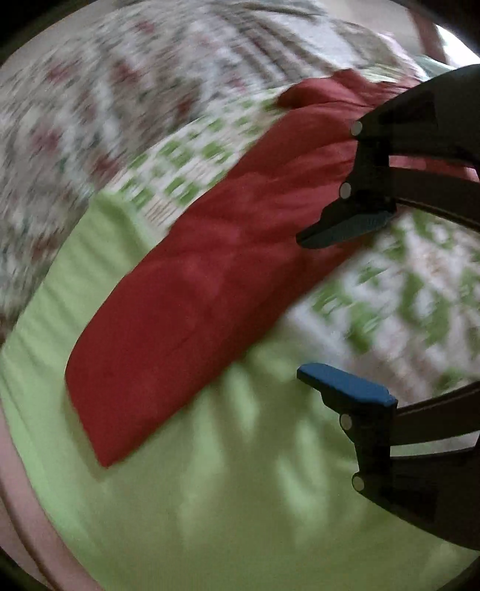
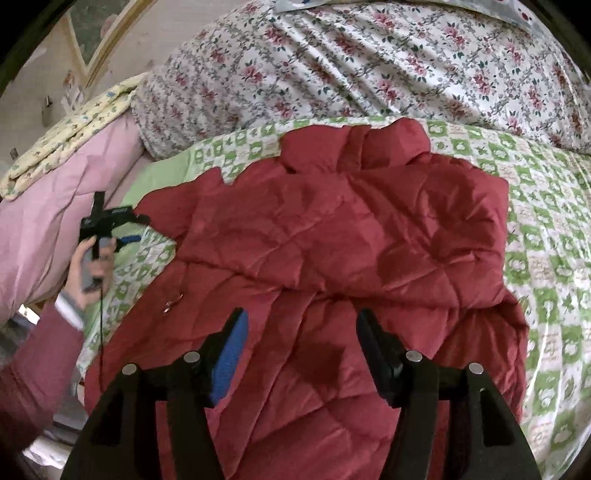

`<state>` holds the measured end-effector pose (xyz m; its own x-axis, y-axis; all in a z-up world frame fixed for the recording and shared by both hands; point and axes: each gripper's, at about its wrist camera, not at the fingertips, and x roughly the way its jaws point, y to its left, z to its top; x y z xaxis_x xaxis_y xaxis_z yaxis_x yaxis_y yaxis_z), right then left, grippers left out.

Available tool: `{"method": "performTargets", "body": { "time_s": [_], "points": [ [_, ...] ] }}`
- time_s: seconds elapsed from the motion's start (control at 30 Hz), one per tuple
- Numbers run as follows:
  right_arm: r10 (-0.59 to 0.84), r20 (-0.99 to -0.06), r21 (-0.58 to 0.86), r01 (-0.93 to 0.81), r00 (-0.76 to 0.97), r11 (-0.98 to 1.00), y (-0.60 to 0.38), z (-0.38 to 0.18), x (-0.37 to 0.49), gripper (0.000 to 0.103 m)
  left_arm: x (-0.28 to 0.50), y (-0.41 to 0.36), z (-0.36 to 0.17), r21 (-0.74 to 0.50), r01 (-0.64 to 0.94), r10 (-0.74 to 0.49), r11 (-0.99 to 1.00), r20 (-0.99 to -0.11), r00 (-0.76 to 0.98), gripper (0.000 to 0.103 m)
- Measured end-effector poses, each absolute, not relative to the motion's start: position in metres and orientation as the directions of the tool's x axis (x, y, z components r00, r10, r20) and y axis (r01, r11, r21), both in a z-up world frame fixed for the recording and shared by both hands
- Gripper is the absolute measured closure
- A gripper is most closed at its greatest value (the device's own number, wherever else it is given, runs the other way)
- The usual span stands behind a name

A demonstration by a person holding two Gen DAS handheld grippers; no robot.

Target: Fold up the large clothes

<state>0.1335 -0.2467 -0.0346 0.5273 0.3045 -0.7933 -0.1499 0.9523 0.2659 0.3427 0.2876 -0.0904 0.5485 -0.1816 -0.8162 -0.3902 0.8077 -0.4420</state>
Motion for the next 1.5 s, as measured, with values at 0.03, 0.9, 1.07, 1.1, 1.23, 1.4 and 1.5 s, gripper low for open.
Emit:
{"method": "performTargets", "body": {
  "time_s": [0.03,0.9,1.07,1.1,1.23,1.4,1.5],
  "points": [
    [0.305,-0.797,0.266,-0.15,0.521,0.952,-0.246,-0.036,0.131,0.04,0.348,0.294,-0.093,-0.446,-0.406,-0.176,0.797,-0.816,0.551,0.039],
    [0.323,-0.78,0.318,-0.104,0.537,0.942,-0.257,-0.033,0.112,0.04,0.327,0.237,-0.004,-0.527,-0.118,-0.289,0.841,-0.624,0.727,0.096],
    [0.322,-0.769,0.333,-0.085,0.552,0.939,-0.266,-0.029,0.108,0.04,0.299,0.171,0.016,-0.477,0.032,-0.353,0.878,-0.603,0.716,0.096],
    [0.321,-0.767,0.334,-0.081,0.556,0.939,-0.268,-0.028,0.107,0.04,0.293,0.155,0.018,-0.462,0.066,-0.366,0.884,-0.6,0.712,0.096],
    [0.322,-0.758,0.344,-0.071,0.567,0.936,-0.275,-0.023,0.104,0.04,0.27,0.097,0.025,-0.38,0.179,-0.391,0.908,-0.608,0.691,0.096],
    [0.337,-0.742,0.383,-0.047,0.579,0.923,-0.288,-0.022,0.104,0.04,0.252,0.034,0.026,-0.296,0.314,-0.432,0.902,-0.617,0.658,0.096],
    [0.353,-0.728,0.421,-0.023,0.588,0.907,-0.299,-0.024,0.106,0.04,0.246,0.004,0.02,-0.272,0.372,-0.456,0.887,-0.633,0.625,0.097]
  ]
}}
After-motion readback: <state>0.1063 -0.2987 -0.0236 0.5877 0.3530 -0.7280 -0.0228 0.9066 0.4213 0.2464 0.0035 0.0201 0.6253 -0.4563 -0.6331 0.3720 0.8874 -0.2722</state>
